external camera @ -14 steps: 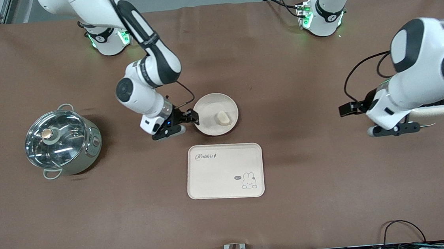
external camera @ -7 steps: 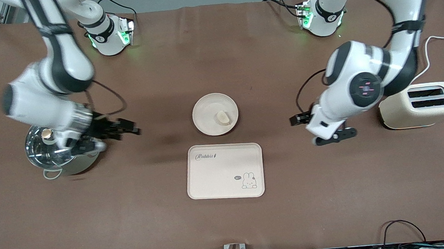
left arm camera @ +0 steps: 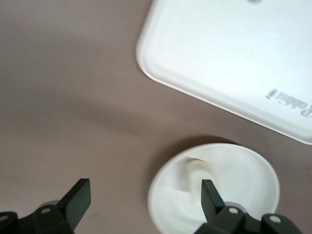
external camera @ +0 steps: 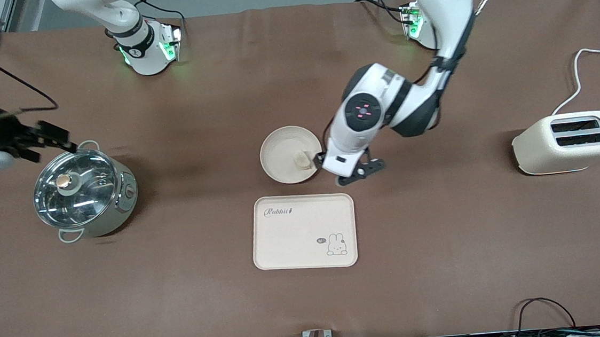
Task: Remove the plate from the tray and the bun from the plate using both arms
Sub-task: 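Lower the left gripper onto the plate and grasp the white bun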
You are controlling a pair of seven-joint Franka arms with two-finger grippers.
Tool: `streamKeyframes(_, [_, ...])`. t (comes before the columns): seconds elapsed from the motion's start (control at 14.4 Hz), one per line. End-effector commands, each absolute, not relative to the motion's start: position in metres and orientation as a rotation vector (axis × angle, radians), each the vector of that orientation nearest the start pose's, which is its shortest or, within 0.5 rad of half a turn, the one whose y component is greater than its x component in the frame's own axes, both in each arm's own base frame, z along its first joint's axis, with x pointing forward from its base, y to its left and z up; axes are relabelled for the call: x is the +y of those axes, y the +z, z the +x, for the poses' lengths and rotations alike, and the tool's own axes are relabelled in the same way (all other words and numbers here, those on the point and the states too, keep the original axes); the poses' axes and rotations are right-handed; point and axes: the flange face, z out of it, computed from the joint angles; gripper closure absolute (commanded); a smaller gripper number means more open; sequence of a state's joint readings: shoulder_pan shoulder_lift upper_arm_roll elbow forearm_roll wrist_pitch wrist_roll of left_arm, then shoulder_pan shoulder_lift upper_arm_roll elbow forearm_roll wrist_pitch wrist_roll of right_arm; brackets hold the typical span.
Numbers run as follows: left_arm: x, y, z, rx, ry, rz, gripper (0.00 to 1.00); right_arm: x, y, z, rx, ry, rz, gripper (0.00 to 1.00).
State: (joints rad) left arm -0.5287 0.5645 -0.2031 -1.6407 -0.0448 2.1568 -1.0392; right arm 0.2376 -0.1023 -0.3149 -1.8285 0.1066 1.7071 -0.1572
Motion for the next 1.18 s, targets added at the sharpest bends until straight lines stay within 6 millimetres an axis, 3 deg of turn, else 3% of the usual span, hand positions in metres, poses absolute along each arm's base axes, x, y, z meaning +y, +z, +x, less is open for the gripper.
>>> streamKeyframes(0.0, [-0.477,0.257,0.497,-0.676,0.214,-3.137,0.0,-0.047,0.627,0.509,-0.116,0.025,-3.136,0.0])
streamKeyframes(0.07, [-0.486,0.25,0.488,-0.72,0.224,-3.119,0.0,-0.047,0.637,0.506,-0.12,0.022,-3.169,0.0])
streamKeyframes(0.21, [-0.489,0.241,0.486,-0.813,0.236,-3.083,0.0,-0.053,0.641,0.505,-0.097,0.014,-3.181,0.0])
streamKeyframes(0.42, [-0.514,0.229,0.463,-0.834,0.254,-3.062,0.06,-0.047,0.641,0.505,-0.114,0.003,-3.182,0.0])
streamKeyframes(1.11, [-0.522,0.191,0.469,-1.001,0.25,-3.05,0.16,-0.047,0.636,0.508,-0.113,0.001,-3.179,0.0])
